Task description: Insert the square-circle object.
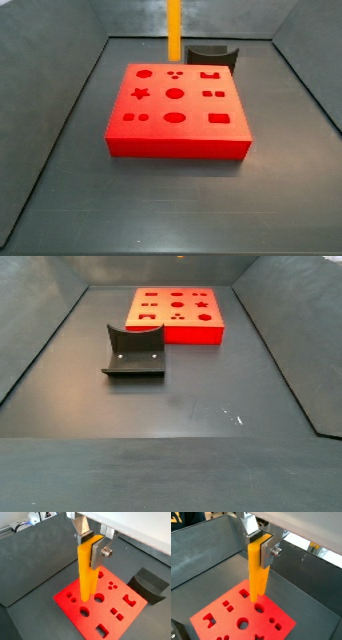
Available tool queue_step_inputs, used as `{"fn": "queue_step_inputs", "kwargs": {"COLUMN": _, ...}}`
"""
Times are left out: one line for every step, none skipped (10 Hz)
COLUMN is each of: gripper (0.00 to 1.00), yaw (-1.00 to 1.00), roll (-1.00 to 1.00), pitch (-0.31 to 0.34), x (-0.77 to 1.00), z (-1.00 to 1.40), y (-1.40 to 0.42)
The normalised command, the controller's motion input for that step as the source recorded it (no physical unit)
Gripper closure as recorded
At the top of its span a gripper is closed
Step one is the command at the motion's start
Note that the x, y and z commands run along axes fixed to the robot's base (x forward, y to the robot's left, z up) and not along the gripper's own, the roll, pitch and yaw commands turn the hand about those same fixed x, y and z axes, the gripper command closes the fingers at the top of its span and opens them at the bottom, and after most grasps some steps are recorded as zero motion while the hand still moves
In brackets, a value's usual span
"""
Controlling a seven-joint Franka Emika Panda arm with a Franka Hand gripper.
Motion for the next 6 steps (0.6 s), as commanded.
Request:
{"fn": "queue_step_inputs", "kwargs": {"gripper": 1.00, "yaw": -0.06, "roll": 0.00, "pitch": 0.000, "x": 0.00, "z": -0.07, "y": -0.02}}
{"fn": "queue_step_inputs", "kwargs": {"gripper": 1.00, "yaw": -0.61, "roll": -0.01, "pitch": 0.000, "x": 0.00, "z": -0.37, "y": -0.18}}
{"fn": "queue_step_inputs", "kwargs": {"gripper": 1.00, "yaw": -0.99, "roll": 0.04, "pitch": 0.011, "x": 0.00, "z": -0.38, "y": -0.13}}
{"fn": "queue_step_inputs", "kwargs": {"gripper": 1.00, "yaw": -0.83, "roll": 0.18, "pitch": 0.111, "x": -0.11, "z": -0.36, "y": -0.25}}
{"fn": "queue_step_inputs", "kwargs": {"gripper": 1.00, "yaw": -0.74, "roll": 0.16, "pitch": 0.091, "x": -0.12, "z": -0.43, "y": -0.38}}
{"fn": "queue_step_inputs", "kwargs": {"gripper": 1.00, "yaw": -0.81, "roll": 0.17, "pitch": 0.117, "x": -0.13, "z": -0.37, "y": -0.21}}
